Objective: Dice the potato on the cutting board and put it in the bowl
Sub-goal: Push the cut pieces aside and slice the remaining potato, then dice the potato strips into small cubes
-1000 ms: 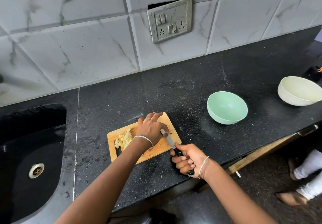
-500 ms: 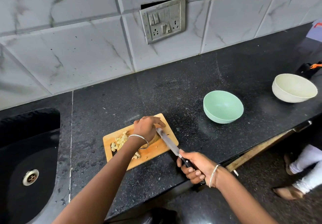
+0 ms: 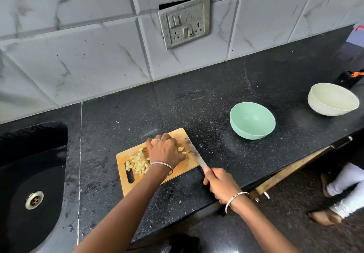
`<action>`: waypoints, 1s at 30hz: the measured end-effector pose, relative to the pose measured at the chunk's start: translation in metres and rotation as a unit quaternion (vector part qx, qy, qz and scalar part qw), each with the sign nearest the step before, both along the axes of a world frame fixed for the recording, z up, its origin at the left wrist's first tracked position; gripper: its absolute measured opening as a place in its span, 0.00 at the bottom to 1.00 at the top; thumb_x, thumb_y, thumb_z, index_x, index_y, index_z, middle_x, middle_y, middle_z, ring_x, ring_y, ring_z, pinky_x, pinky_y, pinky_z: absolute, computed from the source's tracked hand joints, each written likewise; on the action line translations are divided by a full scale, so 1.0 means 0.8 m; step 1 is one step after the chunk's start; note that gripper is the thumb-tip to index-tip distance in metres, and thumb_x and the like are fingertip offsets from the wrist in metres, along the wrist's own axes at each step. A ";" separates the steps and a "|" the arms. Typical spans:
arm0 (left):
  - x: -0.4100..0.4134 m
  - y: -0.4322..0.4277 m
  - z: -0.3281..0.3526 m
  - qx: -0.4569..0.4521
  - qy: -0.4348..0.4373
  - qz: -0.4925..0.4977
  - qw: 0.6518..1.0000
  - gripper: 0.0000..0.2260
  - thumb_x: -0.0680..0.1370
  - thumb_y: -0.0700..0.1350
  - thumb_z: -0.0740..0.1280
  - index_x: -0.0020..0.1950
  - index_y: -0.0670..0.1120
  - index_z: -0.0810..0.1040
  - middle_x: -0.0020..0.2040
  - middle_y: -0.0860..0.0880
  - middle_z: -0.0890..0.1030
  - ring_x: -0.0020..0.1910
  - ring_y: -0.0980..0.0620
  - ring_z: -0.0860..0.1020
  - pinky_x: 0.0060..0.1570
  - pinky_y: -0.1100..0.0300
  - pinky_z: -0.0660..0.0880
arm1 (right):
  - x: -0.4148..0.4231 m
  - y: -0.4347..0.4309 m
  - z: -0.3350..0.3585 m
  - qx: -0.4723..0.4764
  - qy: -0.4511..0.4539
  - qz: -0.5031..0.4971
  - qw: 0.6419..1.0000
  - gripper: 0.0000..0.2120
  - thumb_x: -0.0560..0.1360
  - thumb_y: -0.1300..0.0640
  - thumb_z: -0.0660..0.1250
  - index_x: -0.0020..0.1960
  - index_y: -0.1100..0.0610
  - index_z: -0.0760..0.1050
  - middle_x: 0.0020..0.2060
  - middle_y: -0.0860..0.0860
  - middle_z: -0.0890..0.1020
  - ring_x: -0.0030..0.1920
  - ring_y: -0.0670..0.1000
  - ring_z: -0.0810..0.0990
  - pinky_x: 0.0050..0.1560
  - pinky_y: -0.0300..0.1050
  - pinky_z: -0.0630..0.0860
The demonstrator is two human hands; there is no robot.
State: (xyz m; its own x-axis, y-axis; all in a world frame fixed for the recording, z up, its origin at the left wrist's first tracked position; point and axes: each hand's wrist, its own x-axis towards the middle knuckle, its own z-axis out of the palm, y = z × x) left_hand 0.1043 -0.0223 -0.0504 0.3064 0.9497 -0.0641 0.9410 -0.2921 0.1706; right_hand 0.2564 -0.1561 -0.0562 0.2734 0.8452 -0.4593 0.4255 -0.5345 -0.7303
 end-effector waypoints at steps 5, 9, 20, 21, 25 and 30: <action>0.002 -0.004 -0.001 0.006 -0.049 0.028 0.998 0.09 0.69 0.59 0.72 0.43 0.56 0.81 0.56 0.55 0.77 0.61 0.48 0.71 0.66 0.43 0.59 | -0.007 -0.002 -0.009 0.018 -0.192 0.078 0.978 0.22 0.83 0.42 0.48 0.48 0.54 0.75 0.45 0.55 0.82 0.49 0.60 0.80 0.46 0.51 0.71; 0.000 -0.008 -0.004 0.012 -0.066 0.035 0.997 0.09 0.69 0.58 0.73 0.45 0.56 0.81 0.55 0.56 0.78 0.60 0.50 0.72 0.63 0.46 0.60 | -0.013 -0.003 -0.016 0.013 -0.208 0.089 0.974 0.20 0.83 0.42 0.48 0.48 0.54 0.72 0.47 0.57 0.81 0.51 0.62 0.79 0.44 0.52 0.69; -0.001 -0.001 -0.006 -0.010 -0.077 0.006 0.997 0.14 0.69 0.62 0.72 0.51 0.59 0.81 0.59 0.57 0.76 0.62 0.51 0.70 0.64 0.44 0.59 | -0.004 0.005 -0.016 0.005 -0.220 0.081 0.972 0.20 0.82 0.41 0.49 0.46 0.53 0.71 0.48 0.57 0.81 0.52 0.62 0.79 0.44 0.52 0.68; 0.000 -0.001 -0.005 -0.015 -0.079 0.002 0.997 0.14 0.69 0.62 0.72 0.51 0.59 0.81 0.60 0.57 0.75 0.63 0.51 0.70 0.64 0.43 0.58 | -0.004 0.006 -0.016 -0.001 -0.219 0.084 0.972 0.21 0.82 0.41 0.49 0.47 0.54 0.72 0.48 0.57 0.81 0.52 0.62 0.79 0.45 0.53 0.69; 0.003 0.000 -0.002 -0.024 -0.076 -0.018 0.997 0.15 0.69 0.62 0.71 0.53 0.60 0.80 0.61 0.58 0.74 0.64 0.51 0.69 0.66 0.43 0.58 | -0.002 0.006 -0.021 -0.012 -0.193 0.068 0.979 0.22 0.81 0.40 0.49 0.48 0.53 0.75 0.48 0.52 0.82 0.52 0.59 0.80 0.50 0.53 0.73; 0.003 0.004 -0.001 -0.036 -0.072 -0.042 0.996 0.15 0.69 0.61 0.72 0.54 0.62 0.80 0.63 0.59 0.73 0.64 0.52 0.69 0.65 0.44 0.58 | 0.000 0.002 -0.020 -0.005 -0.191 0.063 0.979 0.22 0.82 0.41 0.49 0.48 0.54 0.76 0.48 0.53 0.83 0.53 0.59 0.79 0.52 0.52 0.73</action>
